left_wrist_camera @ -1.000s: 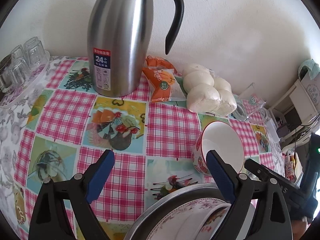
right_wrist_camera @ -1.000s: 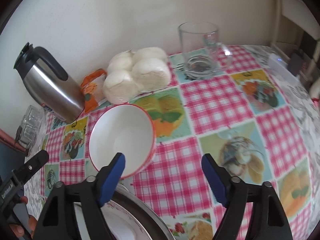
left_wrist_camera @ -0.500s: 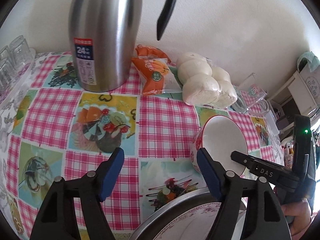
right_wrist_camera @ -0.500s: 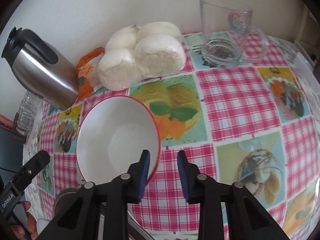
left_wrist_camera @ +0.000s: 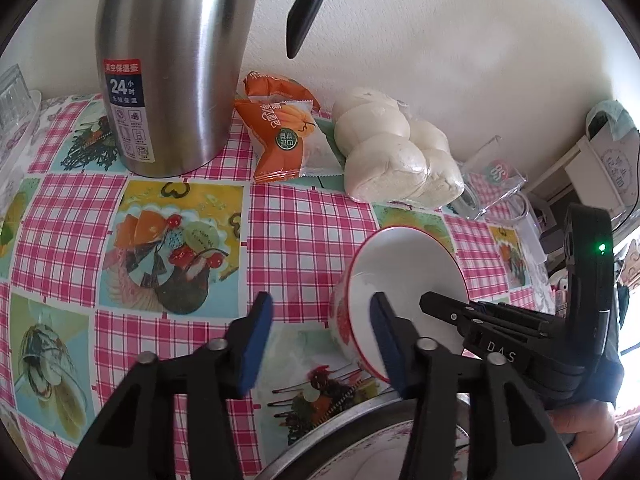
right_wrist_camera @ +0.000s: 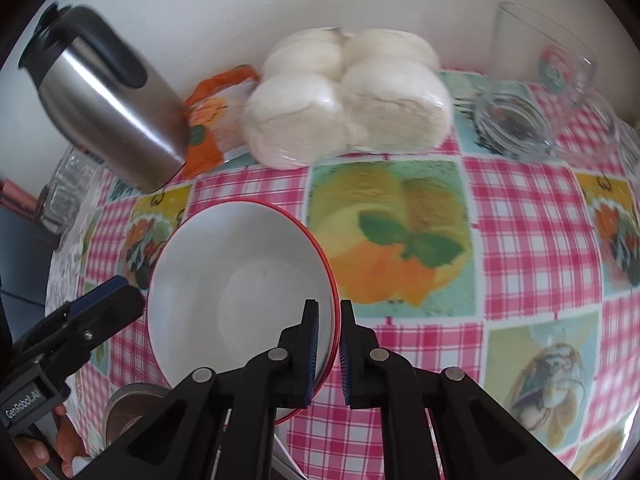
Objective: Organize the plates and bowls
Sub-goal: 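Close both grippers on the strawberry bowl rim and lift it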
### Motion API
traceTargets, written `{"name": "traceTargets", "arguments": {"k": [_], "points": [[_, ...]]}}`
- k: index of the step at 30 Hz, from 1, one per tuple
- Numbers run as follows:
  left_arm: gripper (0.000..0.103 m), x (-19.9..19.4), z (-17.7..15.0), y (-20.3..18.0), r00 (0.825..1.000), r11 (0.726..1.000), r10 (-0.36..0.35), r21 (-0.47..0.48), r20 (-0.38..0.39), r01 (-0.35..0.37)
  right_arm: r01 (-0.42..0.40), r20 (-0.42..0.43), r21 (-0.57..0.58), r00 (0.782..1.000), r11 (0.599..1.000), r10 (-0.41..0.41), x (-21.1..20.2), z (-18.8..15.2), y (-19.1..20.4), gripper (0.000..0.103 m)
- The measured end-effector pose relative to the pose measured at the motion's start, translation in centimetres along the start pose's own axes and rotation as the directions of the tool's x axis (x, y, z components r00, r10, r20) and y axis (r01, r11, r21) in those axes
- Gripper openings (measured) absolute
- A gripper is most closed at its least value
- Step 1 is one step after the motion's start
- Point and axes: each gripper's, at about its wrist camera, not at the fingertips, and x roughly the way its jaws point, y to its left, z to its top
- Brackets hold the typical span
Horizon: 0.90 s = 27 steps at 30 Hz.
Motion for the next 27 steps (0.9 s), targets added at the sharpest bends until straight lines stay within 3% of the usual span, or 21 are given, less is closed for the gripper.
{"name": "traceTargets", "arguments": {"k": [7, 10, 27], "points": [[0.029, 1.5, 0.2, -0.1, 0.999, 0.999, 0.034, 0.024, -0.037, -0.033, -0.006, -0.013, -0.067, 1.0, 0.998, 0.006, 0.6, 0.5, 1.4, 0.01], [0.023, 2.0, 0.1, -0.2, 0.996, 0.996, 0.079, 0.046, -0.05, -0.077, -0.005, -0.013, -0.095, 1.0, 0.995, 0.004, 0.7, 0.5, 2.0, 0.01], [0.022, 4.2, -0.1, -0.5, 0.993, 0.997, 0.046, 0.073, -0.106, -0.039, 0.047, -0.076, -0.149, 0.995, 0.988, -0.059, 2.9, 0.2, 3.6, 0.013]]}}
